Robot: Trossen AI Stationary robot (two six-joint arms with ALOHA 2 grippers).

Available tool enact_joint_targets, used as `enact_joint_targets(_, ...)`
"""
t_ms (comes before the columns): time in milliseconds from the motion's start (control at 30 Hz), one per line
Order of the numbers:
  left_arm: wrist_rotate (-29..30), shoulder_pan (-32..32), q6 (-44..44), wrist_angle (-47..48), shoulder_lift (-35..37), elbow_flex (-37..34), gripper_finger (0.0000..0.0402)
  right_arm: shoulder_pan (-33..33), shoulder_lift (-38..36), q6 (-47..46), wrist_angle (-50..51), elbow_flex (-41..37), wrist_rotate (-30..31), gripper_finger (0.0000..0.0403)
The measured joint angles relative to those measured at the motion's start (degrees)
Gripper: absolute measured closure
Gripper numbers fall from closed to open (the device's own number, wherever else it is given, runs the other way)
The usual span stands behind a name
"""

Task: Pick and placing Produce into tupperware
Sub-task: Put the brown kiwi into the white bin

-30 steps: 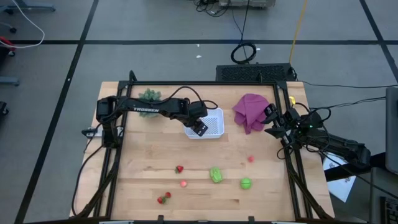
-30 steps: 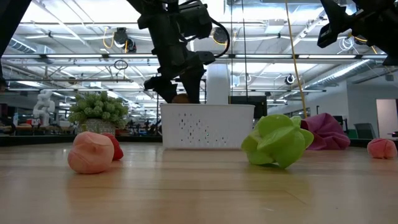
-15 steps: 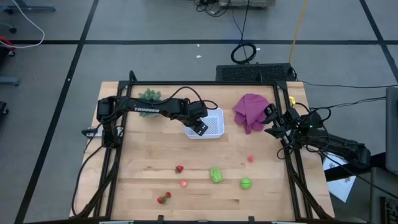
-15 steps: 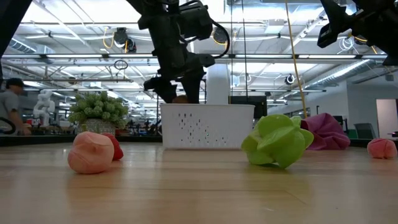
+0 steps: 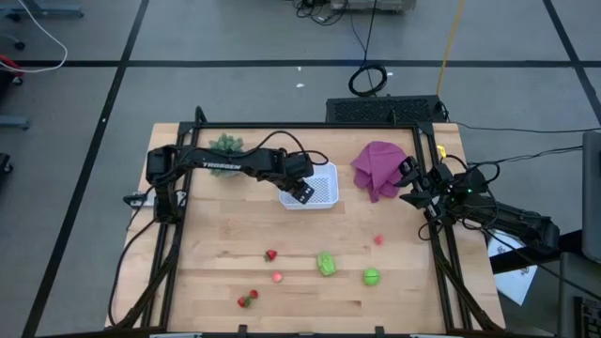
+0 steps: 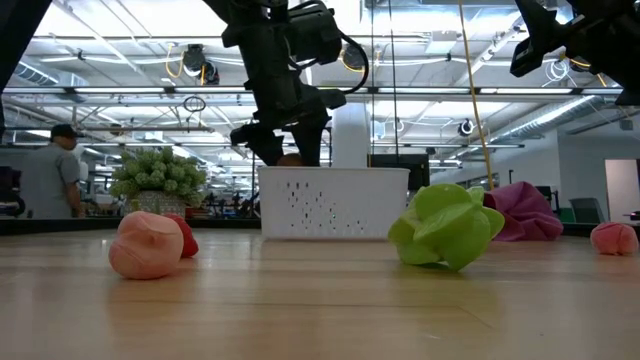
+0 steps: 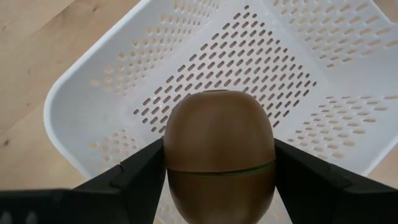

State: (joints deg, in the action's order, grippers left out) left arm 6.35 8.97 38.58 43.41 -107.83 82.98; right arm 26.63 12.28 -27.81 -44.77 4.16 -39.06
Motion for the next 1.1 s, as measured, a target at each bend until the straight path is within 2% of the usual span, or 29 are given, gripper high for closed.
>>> enact_joint_targets(833,-1.9,0.0,0.3,-4.6,-5.7,0.0,0.013,-0.1,0.0,0.0,0.1,0.0,0.0,0.0252)
enact_joint_targets(1100,-2.7,0.0,0.5,-4.4,-5.6,0.0,0.013,-0.1,0.0,0.0,0.0,0.0,0.0,0.0252)
